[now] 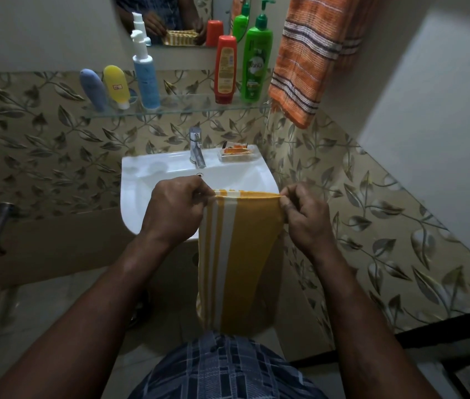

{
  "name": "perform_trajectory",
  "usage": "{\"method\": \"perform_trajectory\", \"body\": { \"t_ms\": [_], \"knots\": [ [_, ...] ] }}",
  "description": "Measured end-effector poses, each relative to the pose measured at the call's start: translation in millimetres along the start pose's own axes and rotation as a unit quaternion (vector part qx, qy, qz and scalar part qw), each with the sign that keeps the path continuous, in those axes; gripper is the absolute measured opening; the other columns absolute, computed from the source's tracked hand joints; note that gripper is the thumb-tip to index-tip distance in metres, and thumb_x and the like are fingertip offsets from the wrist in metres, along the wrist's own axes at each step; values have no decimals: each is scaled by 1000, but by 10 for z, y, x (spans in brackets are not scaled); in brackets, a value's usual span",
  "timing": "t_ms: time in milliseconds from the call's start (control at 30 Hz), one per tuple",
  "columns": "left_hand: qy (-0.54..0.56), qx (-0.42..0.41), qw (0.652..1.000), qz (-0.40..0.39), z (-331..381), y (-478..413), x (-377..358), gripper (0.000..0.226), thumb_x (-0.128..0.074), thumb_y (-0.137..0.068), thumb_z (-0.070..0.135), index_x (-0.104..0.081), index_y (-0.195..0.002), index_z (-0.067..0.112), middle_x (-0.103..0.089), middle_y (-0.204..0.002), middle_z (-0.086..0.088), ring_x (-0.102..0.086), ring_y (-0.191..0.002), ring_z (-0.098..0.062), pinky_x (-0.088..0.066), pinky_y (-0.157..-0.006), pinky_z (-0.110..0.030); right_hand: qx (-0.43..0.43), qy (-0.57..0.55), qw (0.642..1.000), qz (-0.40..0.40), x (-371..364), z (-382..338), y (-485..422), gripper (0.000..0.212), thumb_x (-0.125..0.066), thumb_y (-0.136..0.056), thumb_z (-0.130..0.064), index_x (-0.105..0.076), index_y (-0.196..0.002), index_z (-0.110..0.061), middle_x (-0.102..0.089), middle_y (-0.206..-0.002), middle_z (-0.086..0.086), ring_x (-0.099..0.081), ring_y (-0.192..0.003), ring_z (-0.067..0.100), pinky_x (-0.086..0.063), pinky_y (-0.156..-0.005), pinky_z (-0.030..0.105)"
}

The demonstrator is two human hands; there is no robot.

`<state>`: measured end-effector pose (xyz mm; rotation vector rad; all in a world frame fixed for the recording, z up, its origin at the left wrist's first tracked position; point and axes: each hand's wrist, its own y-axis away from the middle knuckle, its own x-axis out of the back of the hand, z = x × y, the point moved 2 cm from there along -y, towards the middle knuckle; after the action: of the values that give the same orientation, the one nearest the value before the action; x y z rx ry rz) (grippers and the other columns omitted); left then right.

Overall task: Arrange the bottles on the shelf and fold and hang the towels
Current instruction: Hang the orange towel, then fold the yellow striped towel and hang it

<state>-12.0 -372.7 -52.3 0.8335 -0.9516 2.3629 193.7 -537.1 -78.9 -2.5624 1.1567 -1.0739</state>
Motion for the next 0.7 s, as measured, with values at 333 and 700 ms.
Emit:
{"method": "perform_trajectory", "body": {
  "t_ms": [333,700],
  "knots": [
    [179,78,980,-39,-194,-7,48,18,-80,-90,15,-72,-87,31,-75,-83,7,-73,-81,-17,-62,-80,-46,-97,-159,982,-3,-58,-50,40,23,-63,-100,-20,-73,-119,-28,-73,-102,6,-70,-92,29,-63,-77,48],
    [449,242,853,-106,-167,84,-452,14,-87,-77,29,-85,-91,33,-82,-101,0,-78,-96,-19,-58,-98,-51,-88,-266,960,-10,93,-328,-105,19,-57,-105,-9,-73,-116,-12,-71,-104,6,-67,-81,12,-59,-66,29]
  ]
}}
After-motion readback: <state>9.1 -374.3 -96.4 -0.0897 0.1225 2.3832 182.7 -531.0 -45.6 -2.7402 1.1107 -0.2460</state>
